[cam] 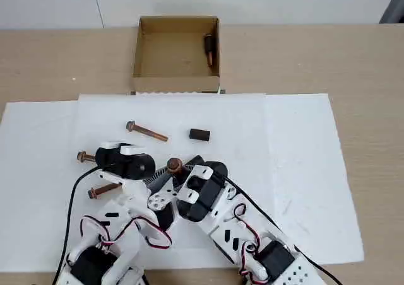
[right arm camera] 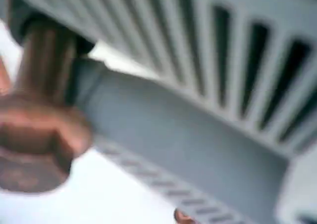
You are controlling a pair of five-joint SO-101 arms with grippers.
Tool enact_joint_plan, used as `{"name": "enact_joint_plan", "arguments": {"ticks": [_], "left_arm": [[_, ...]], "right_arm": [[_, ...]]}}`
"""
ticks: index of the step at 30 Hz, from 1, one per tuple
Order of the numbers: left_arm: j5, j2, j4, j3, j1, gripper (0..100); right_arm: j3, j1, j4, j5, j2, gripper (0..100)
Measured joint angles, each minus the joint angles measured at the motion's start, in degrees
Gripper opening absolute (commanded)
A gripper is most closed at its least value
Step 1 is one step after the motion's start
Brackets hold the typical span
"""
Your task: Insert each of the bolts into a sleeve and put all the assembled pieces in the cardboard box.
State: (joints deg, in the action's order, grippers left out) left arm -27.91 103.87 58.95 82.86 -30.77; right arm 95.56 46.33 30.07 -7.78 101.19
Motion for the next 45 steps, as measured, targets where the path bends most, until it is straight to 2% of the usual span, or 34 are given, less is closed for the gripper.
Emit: {"name": "enact_joint_plan", "arguments": {"ticks": [6, 15, 19, 22, 26, 31, 36, 41, 45], "left_arm": [[5.89, 0.00, 0.35, -0.26, 4.92, 21], [7.03, -0.35, 0.88, -3.52, 6.42, 21], [7.03, -0.35, 0.88, -6.59, 7.38, 11], [7.30, -0.35, 0.88, -10.29, 9.05, 0], [11.69, -0.35, 0.88, -13.01, 12.75, 0], [17.76, -0.35, 0.88, -11.34, 22.59, 1], [21.36, -0.35, 0.88, -2.99, 31.03, 1], [21.80, -0.35, 0.88, 4.84, 32.26, 1], [21.80, -0.35, 0.88, 8.88, 32.26, 1]], "right_arm": [[0.00, 0.26, -1.23, -0.09, 0.09, 0.2], [0.00, 0.09, -2.02, -0.09, 0.18, 0.2], [0.00, -0.35, -2.02, -0.09, 0.18, 0.2], [0.00, -3.69, -2.02, -0.09, 0.18, 0.2], [0.00, -10.11, -2.02, -0.09, 0.18, 0.2], [-0.26, -19.08, -0.09, 0.35, 0.09, 0.2], [-4.04, -28.04, 9.05, 7.91, 0.00, 0.2], [-14.07, -29.36, 10.81, 9.67, -6.07, 0.2], [-25.05, -29.19, 10.81, 10.73, -19.52, 0.2]]}}
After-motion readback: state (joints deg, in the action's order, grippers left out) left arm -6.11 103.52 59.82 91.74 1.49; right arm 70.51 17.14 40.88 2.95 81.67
